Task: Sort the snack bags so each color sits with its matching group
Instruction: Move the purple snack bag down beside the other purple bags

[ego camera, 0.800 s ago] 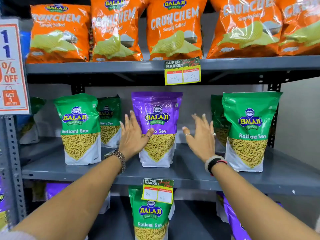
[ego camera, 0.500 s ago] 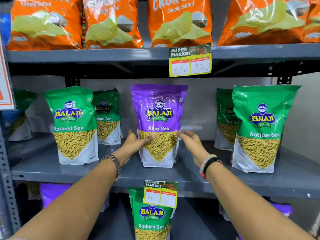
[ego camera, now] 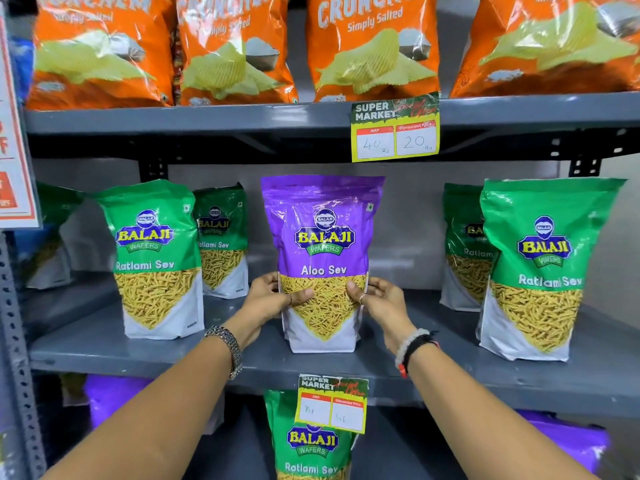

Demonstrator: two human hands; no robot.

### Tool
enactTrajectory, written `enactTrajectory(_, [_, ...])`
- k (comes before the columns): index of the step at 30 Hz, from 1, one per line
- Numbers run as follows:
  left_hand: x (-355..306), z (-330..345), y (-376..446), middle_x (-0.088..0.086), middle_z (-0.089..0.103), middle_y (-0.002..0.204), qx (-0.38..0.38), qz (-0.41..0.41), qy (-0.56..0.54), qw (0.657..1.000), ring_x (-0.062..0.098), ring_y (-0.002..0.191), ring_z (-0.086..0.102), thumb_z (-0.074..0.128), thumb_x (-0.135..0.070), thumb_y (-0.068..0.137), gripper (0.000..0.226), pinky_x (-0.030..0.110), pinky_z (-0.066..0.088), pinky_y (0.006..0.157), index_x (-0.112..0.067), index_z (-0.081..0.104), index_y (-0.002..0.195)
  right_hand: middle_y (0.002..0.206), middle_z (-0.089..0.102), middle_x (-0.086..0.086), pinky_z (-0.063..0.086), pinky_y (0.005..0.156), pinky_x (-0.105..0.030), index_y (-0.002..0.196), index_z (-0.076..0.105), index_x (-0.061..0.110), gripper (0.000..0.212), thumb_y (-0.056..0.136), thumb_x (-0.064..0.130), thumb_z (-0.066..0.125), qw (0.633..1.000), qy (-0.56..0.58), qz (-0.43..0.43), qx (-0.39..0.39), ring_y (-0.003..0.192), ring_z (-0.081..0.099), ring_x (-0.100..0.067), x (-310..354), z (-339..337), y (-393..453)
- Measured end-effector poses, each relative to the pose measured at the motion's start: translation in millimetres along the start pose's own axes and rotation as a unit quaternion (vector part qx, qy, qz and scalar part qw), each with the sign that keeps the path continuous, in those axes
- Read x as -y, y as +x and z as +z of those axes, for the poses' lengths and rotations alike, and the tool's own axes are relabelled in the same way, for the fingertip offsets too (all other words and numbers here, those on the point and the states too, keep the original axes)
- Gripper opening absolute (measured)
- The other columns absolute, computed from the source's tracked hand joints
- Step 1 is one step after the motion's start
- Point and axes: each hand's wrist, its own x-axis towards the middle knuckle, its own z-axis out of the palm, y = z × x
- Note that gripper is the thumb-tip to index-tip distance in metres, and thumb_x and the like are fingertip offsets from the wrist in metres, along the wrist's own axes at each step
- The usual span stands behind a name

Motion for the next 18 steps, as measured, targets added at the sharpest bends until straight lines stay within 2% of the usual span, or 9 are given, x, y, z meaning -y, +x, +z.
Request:
enactTrajectory(4, [-5.8,-21.9,-21.5,-0.002,0.069,0.084,-0.02,-0.008,-0.004,1.0,0.012,0.075,0.065,0.082,-0.009,0.061,0.034,0.035,0.053,0.082,-0.018,0.056,0.083,0.098,0.07,-0.015,0.056,0.082,-0.03,0.098,0.063,0.003,0.036,0.068,0.015,0.078,0.999,0.004,0.004,0.032,0.089,0.067,-0.024,2.1,12.3,-13.8])
enactTrajectory(6, [-9.1,-39.7,-35.2,0.001,0.07,0.087,-0.036,-0.008,-0.007,0.999,0.012,0.074,0.066,0.084,-0.014,0.057,0.039,0.038,0.054,0.083,-0.018,0.058,0.085,0.095,0.072,-0.014,0.055,0.086,-0.036,0.089,0.065,0.009,0.029,0.065,0.017,0.08,0.999,0.008,0.0,0.053,0.087,0.068,-0.023,3.5,24.8,-23.2])
enactTrajectory(8, [-12.5,-60.8,-51.6,0.001,0.07,0.087,-0.057,-0.008,-0.013,0.998,0.012,0.074,0.066,0.086,-0.02,0.048,0.046,0.04,0.055,0.083,-0.019,0.058,0.086,0.092,0.073,-0.012,0.056,0.084,-0.034,0.082,0.065,0.014,0.025,0.063,0.019,0.081,0.997,0.008,-0.005,0.08,0.083,0.069,-0.02,6.0,41.3,-35.0])
enactTrajectory(12, [-23.7,-103.4,-94.7,-0.001,0.071,0.087,-0.1,0.009,0.013,0.995,0.016,0.08,0.065,0.088,-0.021,0.05,0.055,0.034,0.054,0.077,-0.011,0.061,0.098,0.087,0.071,-0.012,0.057,0.073,-0.023,0.081,0.065,0.012,0.022,0.065,0.015,0.079,0.99,0.039,-0.012,0.132,0.074,0.067,-0.016,7.9,77.2,-66.6])
enactTrajectory(15, [-24.7,-141.1,-127.6,-0.002,0.077,0.083,-0.124,0.003,0.013,0.992,0.013,0.078,0.069,0.093,-0.039,0.021,0.072,0.035,0.056,0.08,-0.017,0.067,0.085,0.081,0.072,-0.007,0.057,0.067,-0.022,0.077,0.065,0.014,0.021,0.063,0.017,0.08,0.982,0.045,0.0,0.182,0.068,0.068,-0.013,2.1,102.5,-95.3])
enactTrajectory(16, [-23.3,-152.0,-137.0,-0.001,0.077,0.084,-0.126,-0.006,0.029,0.992,0.012,0.075,0.07,0.092,-0.043,0.018,0.076,0.033,0.056,0.075,-0.017,0.067,0.084,0.08,0.073,-0.006,0.058,0.068,-0.024,0.078,0.065,0.013,0.023,0.062,0.019,0.081,0.98,0.047,0.004,0.194,0.069,0.069,-0.014,-1.7,108.5,-103.8])
enactTrajectory(18, [-17.5,-172.7,-159.6,-0.001,0.076,0.09,-0.12,-0.026,0.07,0.99,0.009,0.073,0.069,0.091,-0.044,0.025,0.078,0.026,0.056,0.061,-0.017,0.065,0.093,0.079,0.074,-0.006,0.059,0.069,-0.028,0.081,0.066,0.011,0.03,0.058,0.02,0.082,0.974,0.05,0.013,0.221,0.069,0.069,-0.016,-14.2,121.7,-122.4])
